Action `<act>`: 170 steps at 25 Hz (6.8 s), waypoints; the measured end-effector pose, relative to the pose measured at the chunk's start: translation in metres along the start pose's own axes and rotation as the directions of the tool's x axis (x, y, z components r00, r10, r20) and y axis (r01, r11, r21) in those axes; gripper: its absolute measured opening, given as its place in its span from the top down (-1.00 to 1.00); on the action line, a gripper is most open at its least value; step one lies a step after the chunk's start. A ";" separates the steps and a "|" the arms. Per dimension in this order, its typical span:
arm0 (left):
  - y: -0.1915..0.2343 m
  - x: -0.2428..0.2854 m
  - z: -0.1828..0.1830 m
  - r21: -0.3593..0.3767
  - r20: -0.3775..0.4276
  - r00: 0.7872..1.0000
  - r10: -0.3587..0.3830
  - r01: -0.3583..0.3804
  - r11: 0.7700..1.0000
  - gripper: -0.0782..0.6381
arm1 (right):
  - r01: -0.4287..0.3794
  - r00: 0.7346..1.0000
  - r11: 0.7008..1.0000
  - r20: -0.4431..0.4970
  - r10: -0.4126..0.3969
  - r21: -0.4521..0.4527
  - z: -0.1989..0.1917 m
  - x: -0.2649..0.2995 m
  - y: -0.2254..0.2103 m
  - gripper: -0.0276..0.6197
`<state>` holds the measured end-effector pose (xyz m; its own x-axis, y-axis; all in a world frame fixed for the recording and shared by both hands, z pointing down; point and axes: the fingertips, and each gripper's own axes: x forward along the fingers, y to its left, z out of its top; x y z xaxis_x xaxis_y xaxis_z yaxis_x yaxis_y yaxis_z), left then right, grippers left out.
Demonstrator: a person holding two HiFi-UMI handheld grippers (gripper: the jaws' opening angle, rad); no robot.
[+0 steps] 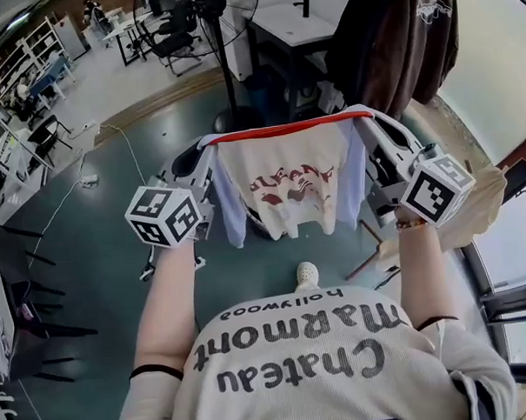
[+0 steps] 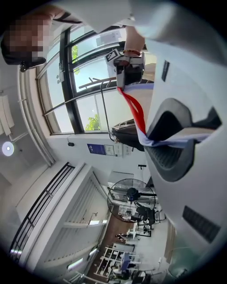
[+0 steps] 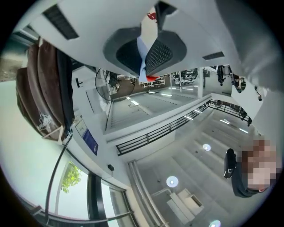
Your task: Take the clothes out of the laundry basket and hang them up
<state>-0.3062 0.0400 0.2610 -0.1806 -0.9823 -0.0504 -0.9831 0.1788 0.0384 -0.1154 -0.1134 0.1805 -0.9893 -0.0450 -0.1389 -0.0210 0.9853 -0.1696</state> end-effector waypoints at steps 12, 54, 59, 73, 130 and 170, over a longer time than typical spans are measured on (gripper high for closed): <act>-0.125 0.010 0.144 0.064 0.312 0.943 -0.117 0.102 0.993 0.72 | 0.062 0.960 0.988 0.280 -0.020 -0.144 0.135 -0.131 0.031 0.79; -0.694 0.190 0.098 0.042 0.287 0.770 -0.570 0.584 0.811 0.72 | 0.483 0.856 0.866 0.279 -0.436 -0.128 0.210 -0.658 -0.236 0.79; -0.689 0.229 0.108 0.038 0.297 0.778 -0.553 0.569 0.821 0.72 | 0.428 0.889 0.890 0.253 -0.382 -0.158 0.225 -0.641 -0.275 0.79; -0.676 0.300 0.135 0.061 0.320 0.823 -0.470 0.477 0.877 0.72 | 0.447 0.879 0.872 0.282 -0.386 -0.198 0.280 -0.592 -0.359 0.79; -0.730 0.320 -0.092 -0.087 -0.125 0.922 0.365 -0.377 0.922 0.72 | -0.387 0.882 0.922 -0.301 0.363 -0.022 0.022 -0.453 -0.435 0.79; -0.863 0.175 -0.075 -0.209 0.030 0.961 0.276 -0.264 0.942 0.75 | -0.181 0.923 0.974 -0.318 0.215 0.134 0.019 -0.625 -0.345 0.55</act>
<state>0.5130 -0.2901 0.2942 -0.4459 -0.8925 -0.0674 -0.8719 0.4161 0.2581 0.5133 -0.4284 0.3078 -0.9639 0.2231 0.1456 0.1781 0.9461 -0.2704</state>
